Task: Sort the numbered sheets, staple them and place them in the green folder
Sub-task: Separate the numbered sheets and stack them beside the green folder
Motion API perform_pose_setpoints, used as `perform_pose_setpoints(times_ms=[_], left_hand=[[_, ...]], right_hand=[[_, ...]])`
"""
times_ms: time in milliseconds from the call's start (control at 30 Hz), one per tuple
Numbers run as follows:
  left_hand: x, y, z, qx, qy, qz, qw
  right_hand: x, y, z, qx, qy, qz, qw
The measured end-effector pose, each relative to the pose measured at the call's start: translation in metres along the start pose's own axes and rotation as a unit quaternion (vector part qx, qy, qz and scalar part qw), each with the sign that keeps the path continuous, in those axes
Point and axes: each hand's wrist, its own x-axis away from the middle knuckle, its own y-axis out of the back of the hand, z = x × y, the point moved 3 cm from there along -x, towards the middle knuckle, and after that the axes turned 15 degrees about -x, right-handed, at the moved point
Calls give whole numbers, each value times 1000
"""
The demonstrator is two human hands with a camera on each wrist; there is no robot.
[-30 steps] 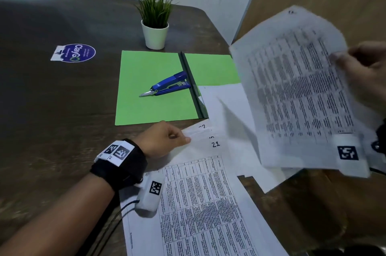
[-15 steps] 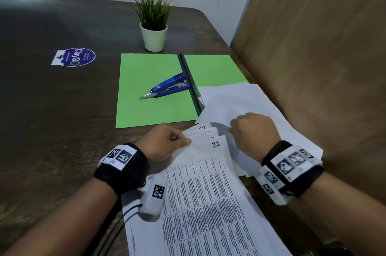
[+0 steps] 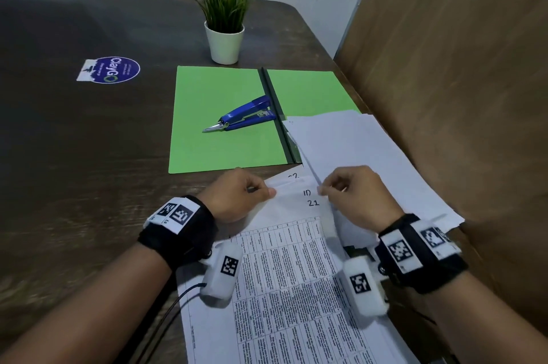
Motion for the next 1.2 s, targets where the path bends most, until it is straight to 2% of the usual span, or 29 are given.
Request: perform_pose_setpoints(times_ms=[67,133,267,467,567,733,933,1033,1200], left_hand=[[-1,-1,2,0,7,5,1000],[-2,-2,3,5,9,8,1000],[-2,-1,1,-21,1,11,1000],[-1,-1,3,-23,13,17,1000],[-2,-1,3,-13,18,25,999],[0,-3,7,45,-2,47,998],[-2,-2,7,93,-67,-4,993],[-1,-4,-1,123,-82,-7,989],[0,-7,-1,136,-56,-9,989]], right_hand=[[14,-2,-9,-67,-31,35,997],[24,-4,-16,-96,-43,32,994],[35,-11,-18,-105,-27,11,994],[40,-18,-16,-199,5,7,980],[44,-19,-19,-206,15,13,978],[43,-19,-19,-161,80,5,984],[42,-24,-17,-148,91,50,984],[47,-25,-11,-156,89,68,981],[55,-23,2,-160,124,25,979]])
